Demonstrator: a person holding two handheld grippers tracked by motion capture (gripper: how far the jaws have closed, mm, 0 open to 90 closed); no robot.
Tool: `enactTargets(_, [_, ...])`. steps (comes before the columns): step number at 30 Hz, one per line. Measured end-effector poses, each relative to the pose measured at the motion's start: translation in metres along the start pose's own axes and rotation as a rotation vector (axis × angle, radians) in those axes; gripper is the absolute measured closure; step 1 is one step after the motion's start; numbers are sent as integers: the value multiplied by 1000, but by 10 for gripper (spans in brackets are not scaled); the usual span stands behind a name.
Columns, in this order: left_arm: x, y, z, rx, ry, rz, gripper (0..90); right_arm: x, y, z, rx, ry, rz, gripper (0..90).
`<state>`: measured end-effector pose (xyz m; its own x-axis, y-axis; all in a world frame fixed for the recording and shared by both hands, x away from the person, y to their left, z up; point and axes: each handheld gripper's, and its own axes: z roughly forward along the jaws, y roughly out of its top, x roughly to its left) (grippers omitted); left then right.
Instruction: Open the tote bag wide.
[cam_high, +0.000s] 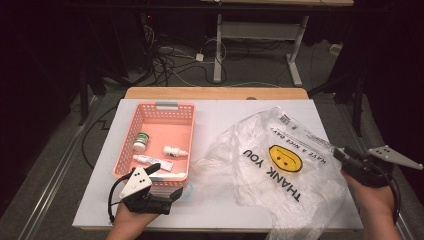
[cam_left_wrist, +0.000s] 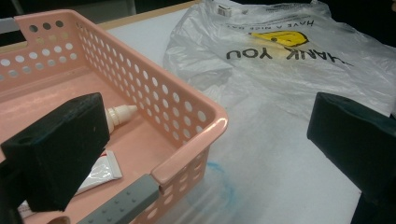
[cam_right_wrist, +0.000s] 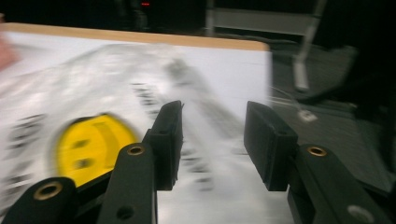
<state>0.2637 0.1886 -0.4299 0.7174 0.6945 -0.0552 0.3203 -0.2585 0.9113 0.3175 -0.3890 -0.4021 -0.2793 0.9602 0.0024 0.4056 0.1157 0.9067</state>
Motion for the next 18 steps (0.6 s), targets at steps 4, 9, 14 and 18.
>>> enactTargets(4, [0,-1,-2,-2,3,1,0,45,-8,0,18,117,-60,569])
enactTargets(9, [2,-2,-5,-7,5,-14,0,84,-16,9,55,216,-93,535])
enactTargets(14, [4,-3,-5,-4,7,-14,0,121,-16,21,86,299,-135,532])
enactTargets(18, [5,-5,-6,1,11,-10,0,146,-14,31,107,355,-172,531])
